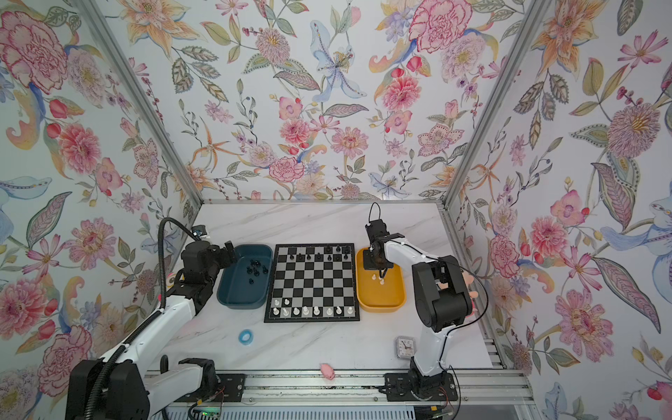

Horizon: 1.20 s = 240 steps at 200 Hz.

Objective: Set up the chess pieces on the board
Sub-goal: 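Lower the right gripper into the yellow tray and grasp a white pawn, then lift the white pawn with the right gripper and carry it over the board, then lower the white pawn onto the nearest row next to the last pawn and release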

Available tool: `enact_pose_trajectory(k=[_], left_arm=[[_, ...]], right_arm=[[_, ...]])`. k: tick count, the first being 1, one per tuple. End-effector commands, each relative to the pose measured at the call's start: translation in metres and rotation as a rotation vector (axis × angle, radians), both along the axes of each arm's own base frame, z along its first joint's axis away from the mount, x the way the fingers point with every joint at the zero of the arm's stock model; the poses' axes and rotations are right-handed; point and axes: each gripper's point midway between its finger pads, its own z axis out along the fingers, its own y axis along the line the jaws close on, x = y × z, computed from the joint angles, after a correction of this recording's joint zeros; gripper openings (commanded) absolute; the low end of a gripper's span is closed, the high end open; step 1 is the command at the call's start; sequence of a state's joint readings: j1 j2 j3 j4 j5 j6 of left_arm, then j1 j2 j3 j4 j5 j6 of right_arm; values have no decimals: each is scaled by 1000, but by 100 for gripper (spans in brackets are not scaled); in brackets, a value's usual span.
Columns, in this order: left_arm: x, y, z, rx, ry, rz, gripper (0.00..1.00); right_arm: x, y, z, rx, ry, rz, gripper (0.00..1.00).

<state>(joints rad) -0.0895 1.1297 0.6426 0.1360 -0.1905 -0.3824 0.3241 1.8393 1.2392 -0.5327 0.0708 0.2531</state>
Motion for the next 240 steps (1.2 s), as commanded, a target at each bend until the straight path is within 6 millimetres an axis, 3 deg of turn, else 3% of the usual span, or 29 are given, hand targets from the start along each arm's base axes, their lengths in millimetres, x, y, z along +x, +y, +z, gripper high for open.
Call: enact_pose_trajectory(k=[1, 35, 76, 108, 156, 196, 240], left_arm=[[1, 5, 10, 5, -27, 20, 92], [-1, 5, 12, 3, -39, 17, 92], [-3, 4, 13, -1, -52, 9, 92], [-5, 3, 14, -6, -60, 4, 92], [-10, 5, 14, 2, -67, 11, 93], [-14, 7, 16, 7, -80, 21, 93], [-15, 7, 13, 7, -74, 20, 93]], right_arm=[[-2, 4, 33, -25, -41, 27, 0], [-15, 27, 65, -36, -69, 92, 0], [-41, 86, 86, 21, -72, 215, 0], [-72, 155, 80, 83, -29, 354, 0], [-106, 231, 57, 143, 48, 499, 0], [-126, 259, 38, 156, 107, 559, 0], [-139, 268, 32, 160, 133, 584, 0]])
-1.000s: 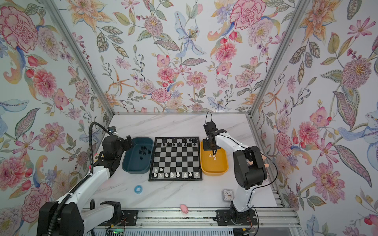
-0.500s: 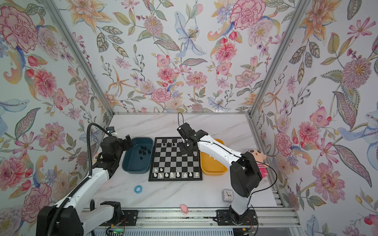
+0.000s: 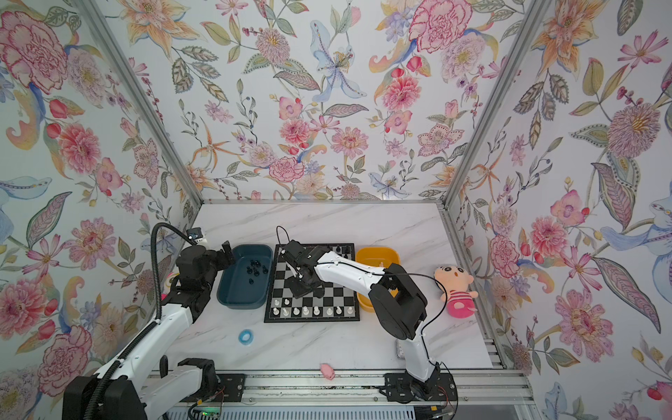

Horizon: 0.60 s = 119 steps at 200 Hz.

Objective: Set up the chess pieces on the board
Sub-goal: 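Lower the white pawn onto the nearest row next to the last pawn and release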

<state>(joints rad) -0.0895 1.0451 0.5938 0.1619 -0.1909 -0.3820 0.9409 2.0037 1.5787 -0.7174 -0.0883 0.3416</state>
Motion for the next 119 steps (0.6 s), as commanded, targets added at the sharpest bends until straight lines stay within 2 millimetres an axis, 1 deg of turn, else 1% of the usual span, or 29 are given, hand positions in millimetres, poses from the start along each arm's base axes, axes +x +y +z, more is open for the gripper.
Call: enact_pose_trajectory(k=[1, 50, 119], left_arm=[[-3, 6, 1, 12, -13, 21, 93], [-4, 6, 1, 10, -18, 21, 93], [-6, 6, 2, 10, -25, 22, 94]], right_arm=[[-6, 6, 5, 14, 21, -2, 0], [-16, 9, -3, 5, 50, 6, 0], [-21, 6, -11, -31, 54, 6, 0]])
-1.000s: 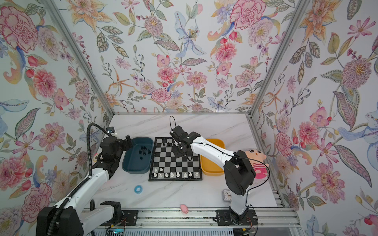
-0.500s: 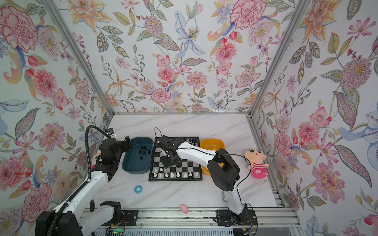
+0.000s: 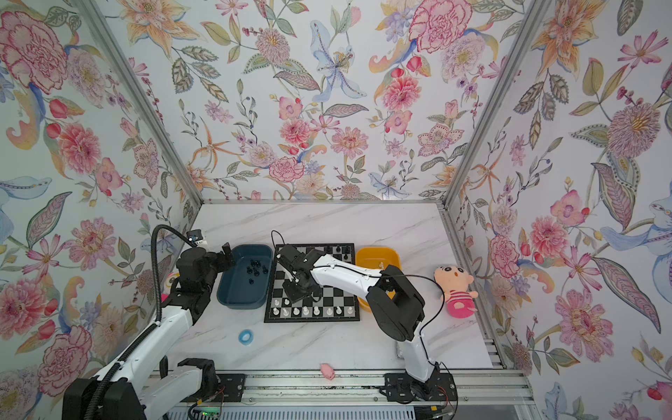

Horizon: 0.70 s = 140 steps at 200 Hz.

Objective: Set up the chess pieces on the board
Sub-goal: 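Lower the white pawn onto the nearest row next to the last pawn and release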

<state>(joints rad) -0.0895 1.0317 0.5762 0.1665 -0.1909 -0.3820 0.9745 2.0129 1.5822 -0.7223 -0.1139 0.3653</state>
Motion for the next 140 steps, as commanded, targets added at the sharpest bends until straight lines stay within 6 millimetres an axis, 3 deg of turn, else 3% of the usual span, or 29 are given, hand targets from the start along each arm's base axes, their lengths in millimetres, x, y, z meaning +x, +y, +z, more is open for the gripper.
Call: enact_pose_trajectory(k=[1, 140], left_arm=[[-3, 6, 5, 10, -24, 22, 94], [-3, 6, 3, 6, -24, 21, 94]], right_arm=[[-4, -4, -7, -39, 20, -14, 0], [-9, -10, -20, -81, 26, -13, 0]])
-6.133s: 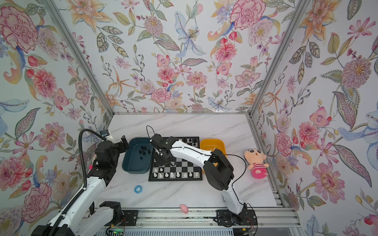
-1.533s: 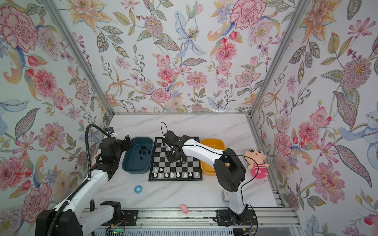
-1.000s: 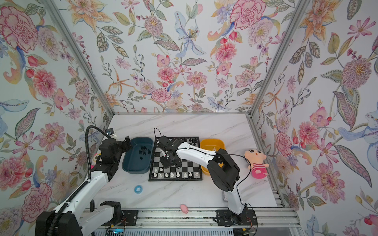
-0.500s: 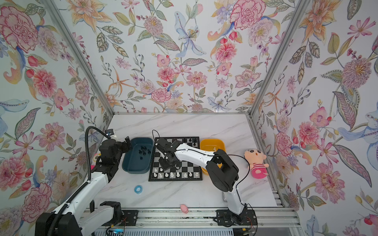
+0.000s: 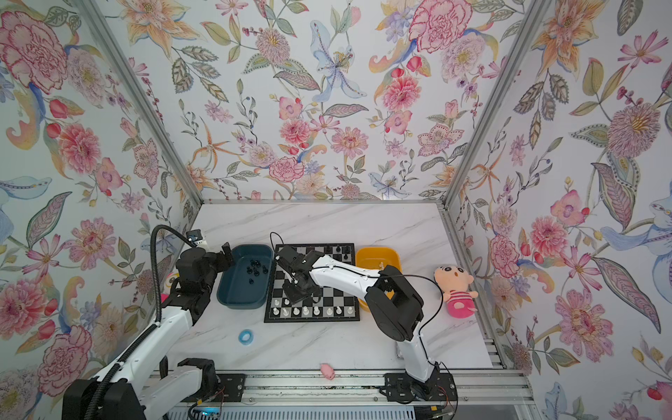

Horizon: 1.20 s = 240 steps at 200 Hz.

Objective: Set up the chess pieces on the board
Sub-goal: 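Lower the white pawn onto the nearest row next to the last pawn and release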

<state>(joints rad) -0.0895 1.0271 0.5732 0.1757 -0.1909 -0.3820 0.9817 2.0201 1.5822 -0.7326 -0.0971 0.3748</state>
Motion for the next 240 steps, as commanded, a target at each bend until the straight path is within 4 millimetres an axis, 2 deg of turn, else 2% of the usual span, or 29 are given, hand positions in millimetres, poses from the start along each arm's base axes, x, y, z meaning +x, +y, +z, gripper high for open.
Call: enact_pose_trajectory(k=[1, 118, 168, 240], left_arm=[[-3, 6, 1, 7, -14, 21, 94], [-2, 4, -1, 2, -13, 11, 94], [-3, 3, 0, 1, -16, 9, 94], [-4, 3, 2, -1, -23, 9, 94]], right_arm=[[-7, -8, -16, -59, 27, -7, 0], [-11, -8, -25, -82, 31, -2, 0], [-10, -9, -22, -83, 16, -8, 17], [-5, -4, -9, -61, -15, -11, 23]])
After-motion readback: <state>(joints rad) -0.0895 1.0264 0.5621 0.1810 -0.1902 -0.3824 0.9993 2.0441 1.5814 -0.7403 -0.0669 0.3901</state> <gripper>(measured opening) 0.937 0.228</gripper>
